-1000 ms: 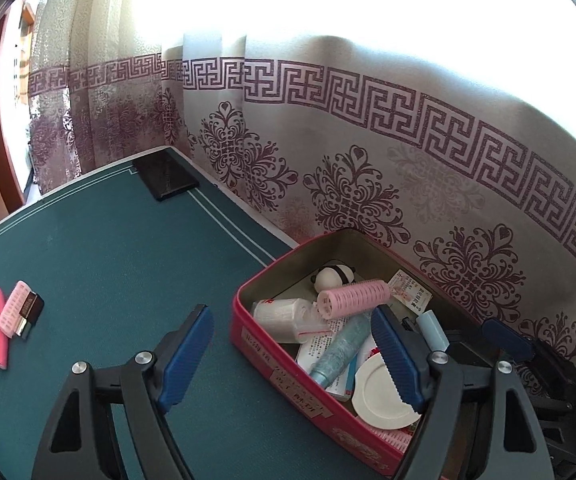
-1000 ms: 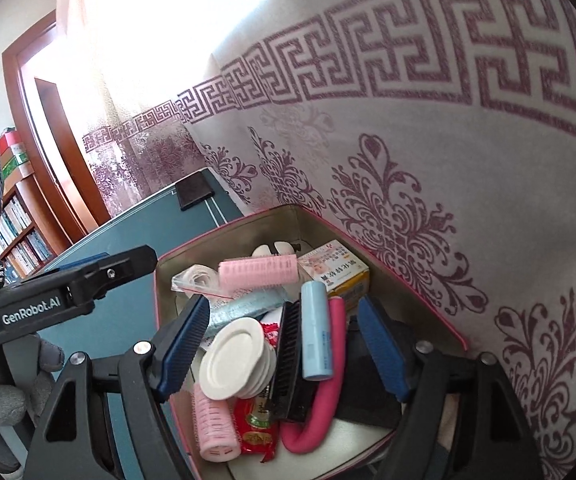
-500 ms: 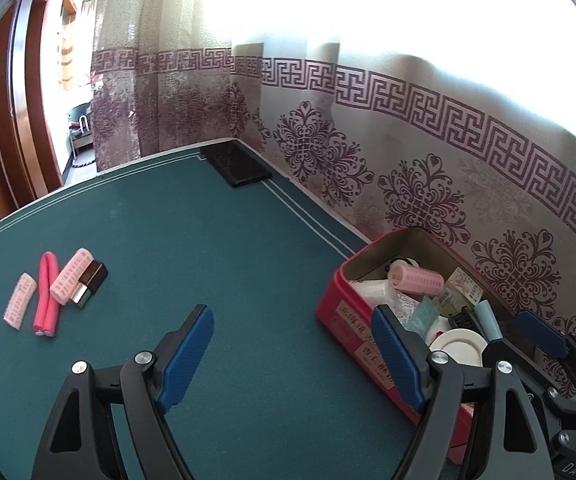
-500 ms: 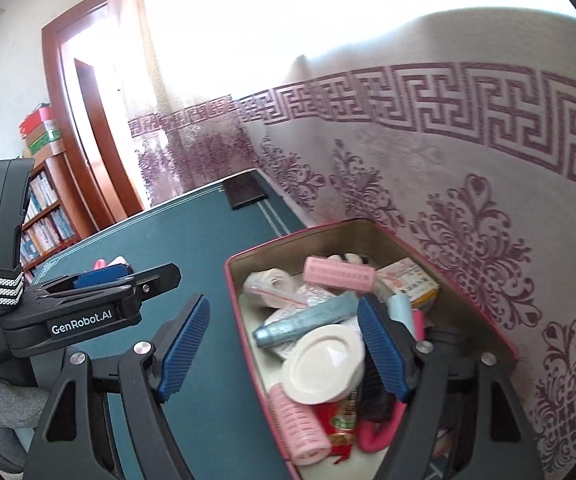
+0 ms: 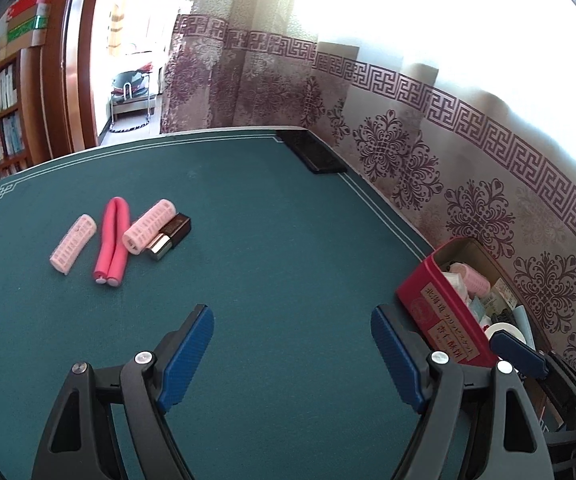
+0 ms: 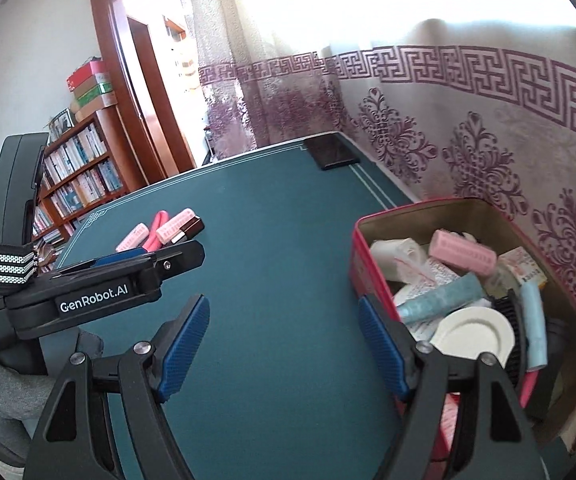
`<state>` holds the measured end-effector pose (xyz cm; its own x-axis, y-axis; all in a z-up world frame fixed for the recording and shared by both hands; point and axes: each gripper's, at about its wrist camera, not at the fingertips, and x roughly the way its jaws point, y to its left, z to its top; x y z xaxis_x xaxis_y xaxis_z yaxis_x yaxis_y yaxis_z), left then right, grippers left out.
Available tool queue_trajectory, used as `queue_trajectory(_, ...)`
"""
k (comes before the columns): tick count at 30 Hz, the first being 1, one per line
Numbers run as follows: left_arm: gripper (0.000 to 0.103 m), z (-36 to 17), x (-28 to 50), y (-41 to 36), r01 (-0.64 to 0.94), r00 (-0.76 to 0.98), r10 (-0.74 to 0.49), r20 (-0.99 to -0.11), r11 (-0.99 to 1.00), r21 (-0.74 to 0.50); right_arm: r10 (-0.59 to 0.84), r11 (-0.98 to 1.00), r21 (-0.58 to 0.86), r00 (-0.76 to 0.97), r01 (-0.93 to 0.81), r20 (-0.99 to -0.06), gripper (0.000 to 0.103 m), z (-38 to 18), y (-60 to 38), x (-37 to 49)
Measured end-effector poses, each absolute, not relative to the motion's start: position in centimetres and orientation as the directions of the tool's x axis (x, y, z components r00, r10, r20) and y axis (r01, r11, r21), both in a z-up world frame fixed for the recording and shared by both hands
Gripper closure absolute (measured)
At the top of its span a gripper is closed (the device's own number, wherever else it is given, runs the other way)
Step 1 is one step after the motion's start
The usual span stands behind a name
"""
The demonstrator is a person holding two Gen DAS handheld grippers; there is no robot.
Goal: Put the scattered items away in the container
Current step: 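Withdraw both grippers from the tin toward the remaining items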
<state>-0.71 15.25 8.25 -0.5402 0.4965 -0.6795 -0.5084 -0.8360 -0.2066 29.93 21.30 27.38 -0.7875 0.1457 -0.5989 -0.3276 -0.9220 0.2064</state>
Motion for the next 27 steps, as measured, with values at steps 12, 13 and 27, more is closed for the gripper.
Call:
queue_trajectory(12,0.02,6.3,-3.6,7.2,-0.349,-0.586,0.409,-0.7,-0.907,-0.237,0.068,-0.941,0.209,-0.755,-0.265,-0.652,0.023,25.7,17.9,26.1)
queue_trajectory(13,0.02,6.2,-3.9,6.6,-0.336,-0.59,0.4,-0.702,-0.912,-0.237,0.065,-0.942,0.208,-0.752,-0.262,-0.656,0.023,25.5,17.7,25.8)
queue_trajectory(27,0.02,5.2,-8.7,1.3,-0.227,-0.64,0.279,-0.716,-0.959,-0.171,0.019,-0.953,0.204,-0.717,-0.224,-0.697,0.023,24.0,16.4,22.6)
